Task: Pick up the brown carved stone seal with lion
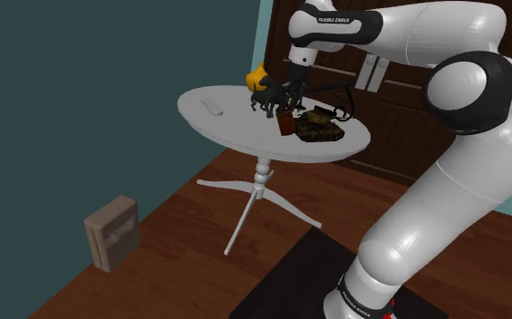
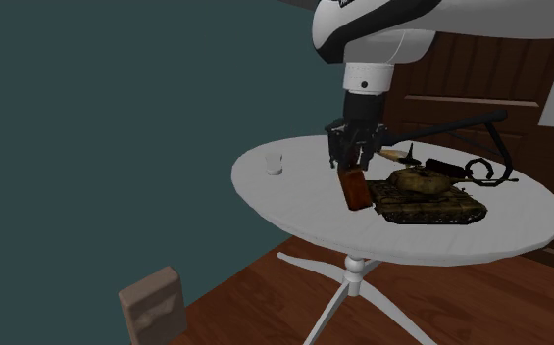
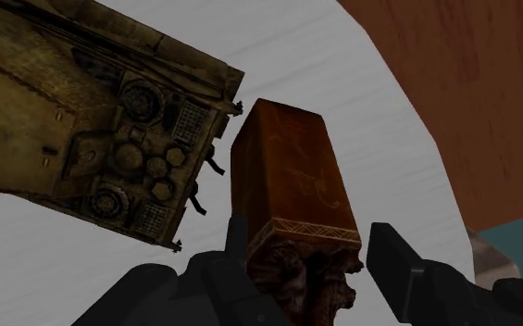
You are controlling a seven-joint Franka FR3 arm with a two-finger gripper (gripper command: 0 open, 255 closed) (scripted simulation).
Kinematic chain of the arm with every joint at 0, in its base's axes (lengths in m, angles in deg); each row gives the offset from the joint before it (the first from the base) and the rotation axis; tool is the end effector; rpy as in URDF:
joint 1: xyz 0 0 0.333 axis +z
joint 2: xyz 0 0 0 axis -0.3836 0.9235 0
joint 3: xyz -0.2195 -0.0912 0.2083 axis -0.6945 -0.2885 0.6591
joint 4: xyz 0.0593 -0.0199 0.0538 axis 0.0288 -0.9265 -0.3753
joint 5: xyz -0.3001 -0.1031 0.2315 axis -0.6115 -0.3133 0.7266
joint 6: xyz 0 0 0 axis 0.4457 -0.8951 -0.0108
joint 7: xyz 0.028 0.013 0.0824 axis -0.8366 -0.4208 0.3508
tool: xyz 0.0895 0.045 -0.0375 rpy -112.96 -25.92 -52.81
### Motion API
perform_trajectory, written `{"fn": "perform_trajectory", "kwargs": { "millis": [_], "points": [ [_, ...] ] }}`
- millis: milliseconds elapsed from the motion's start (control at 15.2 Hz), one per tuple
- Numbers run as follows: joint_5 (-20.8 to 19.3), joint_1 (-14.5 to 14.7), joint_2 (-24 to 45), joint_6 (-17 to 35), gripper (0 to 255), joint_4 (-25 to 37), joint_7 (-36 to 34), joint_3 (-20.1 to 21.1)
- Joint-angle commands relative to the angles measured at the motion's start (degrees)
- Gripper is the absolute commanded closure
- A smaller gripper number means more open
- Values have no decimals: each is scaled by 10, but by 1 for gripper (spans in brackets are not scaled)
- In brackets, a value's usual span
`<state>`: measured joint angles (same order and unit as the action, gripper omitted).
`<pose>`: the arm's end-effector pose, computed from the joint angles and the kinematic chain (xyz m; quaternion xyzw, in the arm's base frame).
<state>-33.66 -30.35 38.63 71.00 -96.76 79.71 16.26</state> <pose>0.4704 -0.1982 0.6184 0.9991 -0.0262 0.0345 0.0038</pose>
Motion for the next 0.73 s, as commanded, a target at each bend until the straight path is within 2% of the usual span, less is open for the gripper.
{"fn": "perform_trajectory", "kwargs": {
  "millis": [0, 528, 660],
  "points": [
    [1, 0, 2, -15, 255, 17, 0, 0],
    [5, 1, 21, -80, 255, 101, 3, -1],
    [5, 1, 22, -81, 255, 103, 3, -1]
  ]
}}
